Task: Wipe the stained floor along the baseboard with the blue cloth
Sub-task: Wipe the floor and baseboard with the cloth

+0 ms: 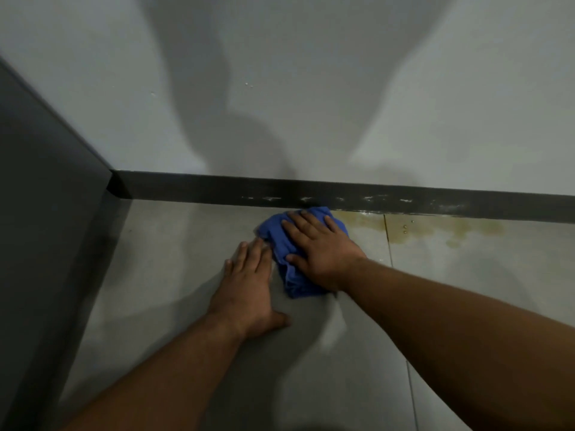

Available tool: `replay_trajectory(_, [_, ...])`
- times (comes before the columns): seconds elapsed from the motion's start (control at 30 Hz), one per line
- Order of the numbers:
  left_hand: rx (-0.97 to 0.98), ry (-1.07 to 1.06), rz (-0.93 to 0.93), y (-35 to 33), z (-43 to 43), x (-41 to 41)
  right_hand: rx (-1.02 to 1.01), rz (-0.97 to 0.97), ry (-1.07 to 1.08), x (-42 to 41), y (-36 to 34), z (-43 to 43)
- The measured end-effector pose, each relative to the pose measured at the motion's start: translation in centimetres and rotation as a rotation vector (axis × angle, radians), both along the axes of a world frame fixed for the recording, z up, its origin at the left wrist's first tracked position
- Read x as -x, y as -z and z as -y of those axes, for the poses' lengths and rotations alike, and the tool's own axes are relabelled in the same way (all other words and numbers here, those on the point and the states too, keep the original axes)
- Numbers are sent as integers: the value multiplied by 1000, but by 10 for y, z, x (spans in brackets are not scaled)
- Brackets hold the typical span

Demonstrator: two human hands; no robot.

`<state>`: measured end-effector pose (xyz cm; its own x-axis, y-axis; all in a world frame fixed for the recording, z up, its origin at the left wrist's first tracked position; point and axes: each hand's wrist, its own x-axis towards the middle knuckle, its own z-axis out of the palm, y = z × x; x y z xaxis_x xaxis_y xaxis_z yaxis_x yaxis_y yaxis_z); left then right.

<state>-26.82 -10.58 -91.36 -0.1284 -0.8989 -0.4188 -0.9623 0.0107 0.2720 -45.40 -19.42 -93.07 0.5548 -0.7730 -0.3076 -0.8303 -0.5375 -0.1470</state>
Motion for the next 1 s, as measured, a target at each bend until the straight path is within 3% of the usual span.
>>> replay_trajectory(0.13, [18,25,-20,0,-1,-7,-64,111,139,2,-3,0])
replay_trajectory(0.2, [29,30,-39,0,-1,-9,42,199,211,2,-5,-3])
replay_trajectory(0.27, [42,26,-55,2,-1,-9,174,125,340,2,-9,-6])
replay_trajectory(0.33, [54,20,-71,4,-2,-9,128,60,410,-3,-9,-7])
replay_trajectory(0.43, [67,24,-112,7,-2,-15,55,225,417,-17,-9,0])
replay_trajectory(0.6, [115,-12,-168,11,-8,-27,184,342,175,-45,-25,6])
replay_trajectory(0.73, [132,15,-123,6,-9,-24,437,198,-271,-96,-45,22])
replay_trajectory(0.9, [70,-8,-129,2,-5,-21,411,-116,-311,-115,-51,34])
replay_trajectory(1.0, [76,-35,-149,3,-7,-22,448,-211,-324,-94,-44,35])
